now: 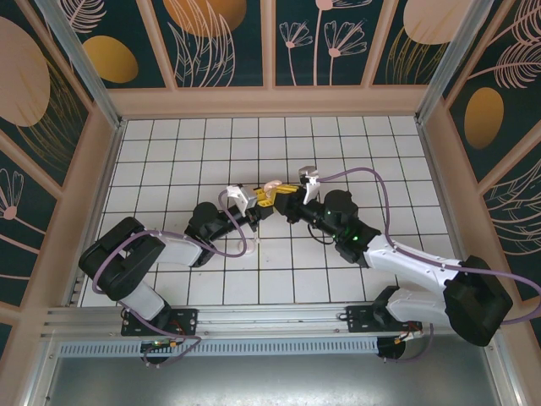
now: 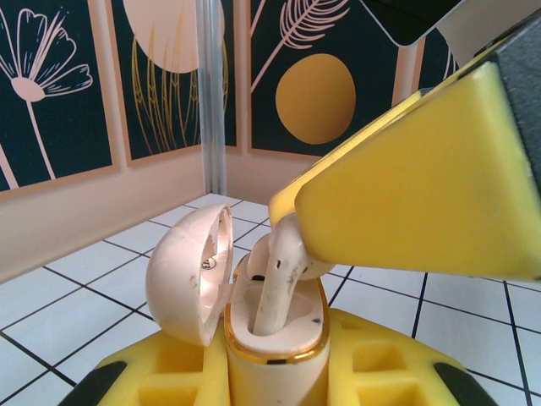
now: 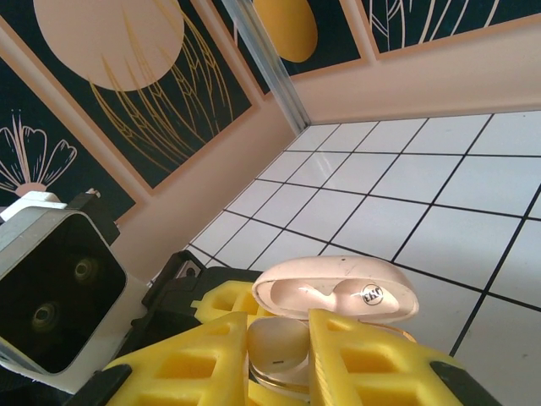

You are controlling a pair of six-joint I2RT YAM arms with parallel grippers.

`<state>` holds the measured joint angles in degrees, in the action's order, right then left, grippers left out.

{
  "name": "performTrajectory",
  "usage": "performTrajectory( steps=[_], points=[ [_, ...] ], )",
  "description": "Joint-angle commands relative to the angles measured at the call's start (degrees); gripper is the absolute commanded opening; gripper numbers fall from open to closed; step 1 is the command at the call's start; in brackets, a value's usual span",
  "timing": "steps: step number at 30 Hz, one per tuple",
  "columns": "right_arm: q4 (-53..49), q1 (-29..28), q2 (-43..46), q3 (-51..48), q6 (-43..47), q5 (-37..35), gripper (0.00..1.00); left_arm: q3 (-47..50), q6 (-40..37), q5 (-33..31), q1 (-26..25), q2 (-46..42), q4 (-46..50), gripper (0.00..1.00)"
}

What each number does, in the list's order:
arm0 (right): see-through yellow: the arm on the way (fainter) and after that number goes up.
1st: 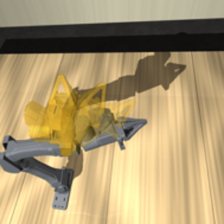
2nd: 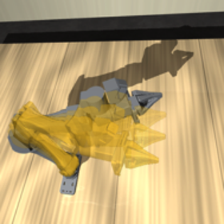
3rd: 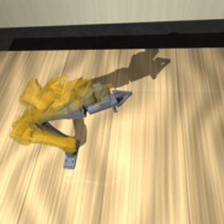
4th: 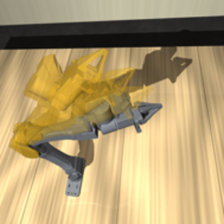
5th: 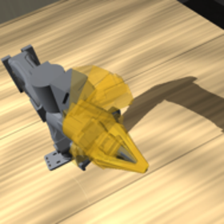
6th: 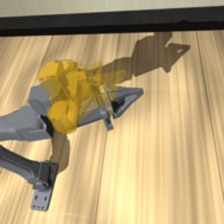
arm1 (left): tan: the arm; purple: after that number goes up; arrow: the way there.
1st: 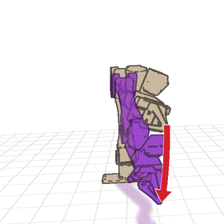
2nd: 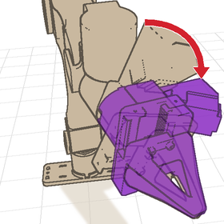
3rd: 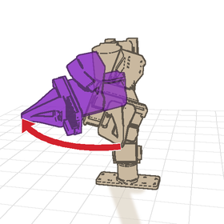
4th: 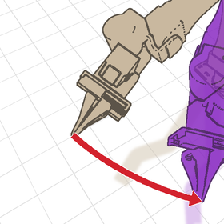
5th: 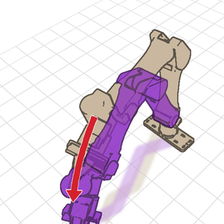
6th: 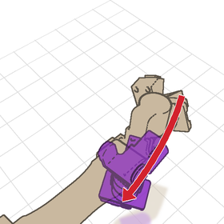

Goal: Insert wireless bluetooth earbuds into charging case

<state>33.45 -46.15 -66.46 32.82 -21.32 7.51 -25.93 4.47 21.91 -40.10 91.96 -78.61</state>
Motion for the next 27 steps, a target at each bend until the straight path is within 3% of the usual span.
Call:
performTrajectory(
  steps=[1, 27],
  points=[
    [-3.0, -0.3, 0.5, -0.2, 0.4, -1.4, 0.23, -1.2, -1.4, 0.7, -0.5, -2.0, -4.0, 0.10],
    [-8.4, -0.3, 1.5, 1.0, 0.2, -2.8, 0.23, -3.3, -8.8, 3.4, -1.1, -4.8, 6.6, 0.10]
  ],
)
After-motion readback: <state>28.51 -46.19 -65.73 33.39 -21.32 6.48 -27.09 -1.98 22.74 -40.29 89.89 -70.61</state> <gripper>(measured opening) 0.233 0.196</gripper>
